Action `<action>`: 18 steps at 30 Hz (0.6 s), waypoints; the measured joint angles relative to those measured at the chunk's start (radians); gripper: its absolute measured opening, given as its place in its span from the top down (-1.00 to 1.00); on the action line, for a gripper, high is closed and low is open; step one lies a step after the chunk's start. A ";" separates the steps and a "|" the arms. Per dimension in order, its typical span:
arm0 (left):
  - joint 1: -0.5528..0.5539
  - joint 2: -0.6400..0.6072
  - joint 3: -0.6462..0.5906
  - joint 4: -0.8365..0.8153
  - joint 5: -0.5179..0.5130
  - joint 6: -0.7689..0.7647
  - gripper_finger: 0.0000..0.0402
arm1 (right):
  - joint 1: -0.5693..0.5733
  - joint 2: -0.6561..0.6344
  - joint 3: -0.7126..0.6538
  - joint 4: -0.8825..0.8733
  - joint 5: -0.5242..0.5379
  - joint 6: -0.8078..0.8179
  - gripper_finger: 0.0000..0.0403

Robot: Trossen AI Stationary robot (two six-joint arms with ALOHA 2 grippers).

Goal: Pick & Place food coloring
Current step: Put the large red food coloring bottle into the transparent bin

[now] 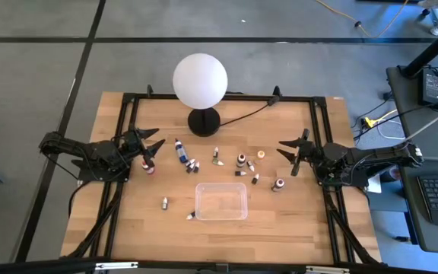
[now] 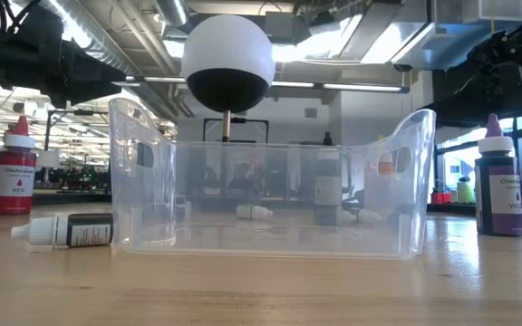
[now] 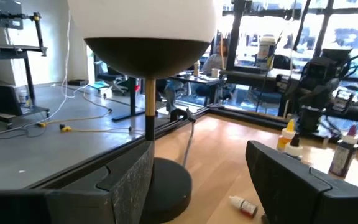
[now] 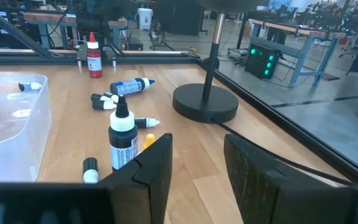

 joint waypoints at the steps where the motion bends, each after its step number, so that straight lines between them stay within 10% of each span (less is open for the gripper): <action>1: 0.000 0.000 0.000 0.015 -0.004 0.003 -0.26 | 0.000 0.000 0.000 0.000 0.000 0.002 0.26; 10: 0.000 0.018 0.066 0.069 0.009 0.002 -0.26 | 0.000 0.000 0.000 0.000 0.000 -0.002 0.26; 18: 0.001 0.303 0.341 -0.288 0.007 -0.185 -0.26 | 0.000 0.000 0.000 0.001 0.042 -0.005 0.26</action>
